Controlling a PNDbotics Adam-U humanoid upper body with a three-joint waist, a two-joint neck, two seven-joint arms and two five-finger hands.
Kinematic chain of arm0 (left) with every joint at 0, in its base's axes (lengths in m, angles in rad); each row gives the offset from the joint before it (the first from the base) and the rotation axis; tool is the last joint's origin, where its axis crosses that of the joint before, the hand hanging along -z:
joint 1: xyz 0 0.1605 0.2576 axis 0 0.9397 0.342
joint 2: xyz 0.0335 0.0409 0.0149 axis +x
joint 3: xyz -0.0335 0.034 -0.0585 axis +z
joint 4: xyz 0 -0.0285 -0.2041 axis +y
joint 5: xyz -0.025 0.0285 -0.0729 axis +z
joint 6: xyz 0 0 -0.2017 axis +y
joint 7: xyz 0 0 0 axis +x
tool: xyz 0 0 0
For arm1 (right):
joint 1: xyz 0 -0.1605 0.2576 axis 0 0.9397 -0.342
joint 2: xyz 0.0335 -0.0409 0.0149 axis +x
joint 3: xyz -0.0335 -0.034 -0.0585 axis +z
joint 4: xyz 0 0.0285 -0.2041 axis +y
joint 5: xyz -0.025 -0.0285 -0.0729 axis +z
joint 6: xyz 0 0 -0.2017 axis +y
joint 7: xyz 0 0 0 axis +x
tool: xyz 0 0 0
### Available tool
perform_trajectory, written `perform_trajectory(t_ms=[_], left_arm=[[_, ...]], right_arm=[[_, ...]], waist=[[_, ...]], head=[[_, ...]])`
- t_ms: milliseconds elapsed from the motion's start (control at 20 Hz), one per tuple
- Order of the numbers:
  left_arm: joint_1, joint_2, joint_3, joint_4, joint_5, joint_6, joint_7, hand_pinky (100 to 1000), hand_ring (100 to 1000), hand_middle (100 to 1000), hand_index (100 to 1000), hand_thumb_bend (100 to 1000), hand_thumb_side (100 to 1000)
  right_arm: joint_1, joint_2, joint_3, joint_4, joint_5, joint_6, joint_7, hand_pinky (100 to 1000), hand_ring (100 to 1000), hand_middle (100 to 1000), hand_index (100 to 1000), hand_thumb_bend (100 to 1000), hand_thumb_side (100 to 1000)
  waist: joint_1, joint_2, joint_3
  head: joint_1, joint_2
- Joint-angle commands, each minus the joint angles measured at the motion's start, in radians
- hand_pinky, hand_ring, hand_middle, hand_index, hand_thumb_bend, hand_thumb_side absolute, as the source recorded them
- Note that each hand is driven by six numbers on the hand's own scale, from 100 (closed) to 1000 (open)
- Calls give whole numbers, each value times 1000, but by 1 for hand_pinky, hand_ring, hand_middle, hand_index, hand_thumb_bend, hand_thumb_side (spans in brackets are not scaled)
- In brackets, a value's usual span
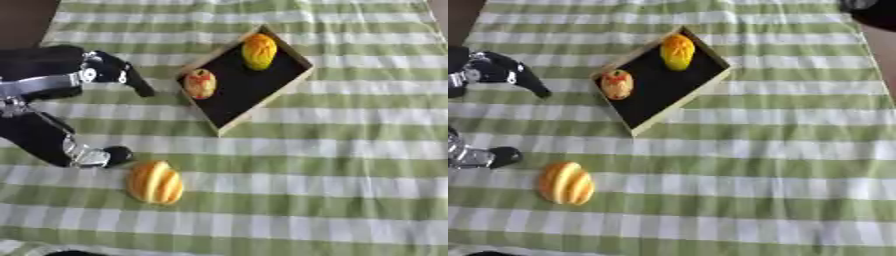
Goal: Pick up objects on the table and place them in the box.
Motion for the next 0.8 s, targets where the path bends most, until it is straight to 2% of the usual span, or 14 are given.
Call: perform_trajectory(t_ms=[50,250,400,550,600,750,800], left_arm=[[0,8,-8,-14,-49,-6,-14,911,878,756,874,532,490],[24,12,-14,-14,-88,-25,-32,917,883,757,877,564,473],[41,15,-20,-14,-112,-35,-49,919,884,760,877,590,504],[55,13,-28,-14,-132,-33,-67,918,882,756,875,578,527],[56,7,-33,-14,-134,-32,-74,916,880,754,873,570,519],[54,-16,-42,-14,-148,-24,-89,909,871,746,865,531,420],[53,-23,-45,-14,-155,-20,-92,909,871,746,865,531,420]], right_arm=[[-10,-21,-2,-15,-3,6,11,879,869,680,814,100,100],[-9,-18,3,-15,-5,14,18,879,867,678,813,100,124],[-8,-15,4,-15,-6,15,19,878,866,677,812,100,143],[-3,-12,4,-15,-6,16,19,878,866,676,812,100,171],[0,-11,4,-15,-6,17,19,878,865,676,812,100,178],[6,-7,5,-15,-8,21,18,879,865,675,811,100,209],[7,-6,5,-15,-8,22,18,879,865,675,811,100,209]], waist=[[3,-24,3],[1,-24,5],[-2,-22,4],[-4,-22,4],[-4,-22,5],[-4,-25,8],[-3,-25,8]], head=[[-12,4],[-33,3],[-42,3],[-41,5],[-42,6],[-43,5],[-43,5]])
